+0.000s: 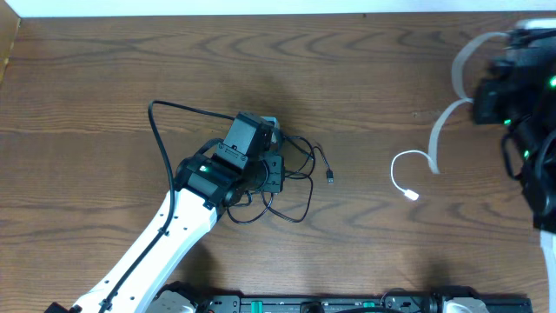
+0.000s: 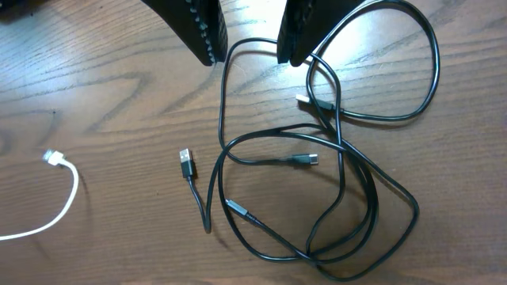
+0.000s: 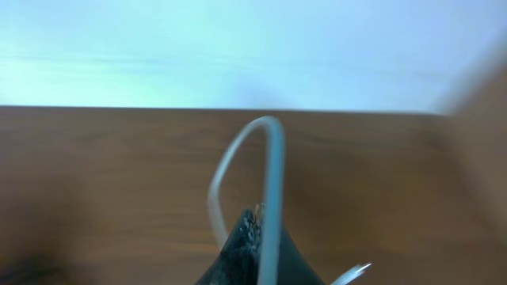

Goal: Untangle cables
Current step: 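Carry the white cable rightward with the right gripper and drop it at the right edge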

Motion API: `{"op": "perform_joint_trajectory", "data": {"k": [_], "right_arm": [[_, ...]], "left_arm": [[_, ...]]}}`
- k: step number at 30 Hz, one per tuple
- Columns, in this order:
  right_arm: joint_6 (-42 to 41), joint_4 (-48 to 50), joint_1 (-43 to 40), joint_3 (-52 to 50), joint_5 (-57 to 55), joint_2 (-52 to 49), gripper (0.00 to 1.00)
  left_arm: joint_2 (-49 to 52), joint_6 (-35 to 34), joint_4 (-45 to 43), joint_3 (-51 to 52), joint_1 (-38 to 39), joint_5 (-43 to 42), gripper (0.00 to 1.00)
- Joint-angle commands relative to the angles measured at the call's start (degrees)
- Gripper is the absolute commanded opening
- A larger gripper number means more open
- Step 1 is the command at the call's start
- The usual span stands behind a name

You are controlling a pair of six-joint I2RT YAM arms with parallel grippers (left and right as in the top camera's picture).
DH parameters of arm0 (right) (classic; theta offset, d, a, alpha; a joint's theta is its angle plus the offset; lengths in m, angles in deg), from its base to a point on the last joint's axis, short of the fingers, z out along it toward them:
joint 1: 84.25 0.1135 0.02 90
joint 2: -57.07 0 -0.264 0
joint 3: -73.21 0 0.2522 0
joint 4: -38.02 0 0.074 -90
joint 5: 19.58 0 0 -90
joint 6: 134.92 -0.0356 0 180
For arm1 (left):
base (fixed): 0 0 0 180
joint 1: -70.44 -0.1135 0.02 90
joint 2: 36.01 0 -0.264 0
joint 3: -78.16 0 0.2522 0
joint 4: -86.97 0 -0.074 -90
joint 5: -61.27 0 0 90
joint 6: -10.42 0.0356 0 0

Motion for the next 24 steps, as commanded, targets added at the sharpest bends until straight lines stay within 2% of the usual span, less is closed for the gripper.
{"op": "perform_joint_trajectory", "data": {"k": [1,3,9,17,19,20,21,22,24], "right_arm": [[4.22,-0.11,-5.01,0.15,-20.5,-2.84,0.01],[2.25,0.07,-10.8,0.15,-29.66,-5.95,0.01],[-2.56,0.0,-17.31,0.15,-29.62,-10.45,0.01],[-8.55,0.33,-22.01,0.15,-29.66,-14.56,0.01],[-9.6,1.16,-22.97,0.15,-28.96,-14.93,0.04],[-9.84,1.46,-23.3,0.15,-27.34,-14.95,0.17],[-9.81,1.62,-23.5,0.15,-25.38,-14.95,0.23],[-9.79,1.73,-23.76,0.15,-18.49,-14.95,0.45],[-9.79,1.55,-23.78,0.15,-11.43,-14.99,0.55]], "left_arm": [[0.02,0.52,0.39,-0.52,0.04,0.33,0.27],[0.02,0.48,1.09,-0.52,0.09,-0.09,0.28],[0.02,0.5,2.32,-0.52,0.09,-0.09,0.28],[0.02,0.5,2.51,-0.52,0.09,-0.09,0.28],[0.02,0.5,2.51,-0.52,0.09,-0.09,0.28],[0.02,0.5,2.51,-0.52,0.09,-0.09,0.28],[0.02,0.5,2.49,-0.52,0.09,-0.07,0.28],[0.02,0.5,2.49,-0.52,0.09,-0.07,0.29],[0.02,0.5,2.51,-0.52,0.09,-0.07,0.29]]}}
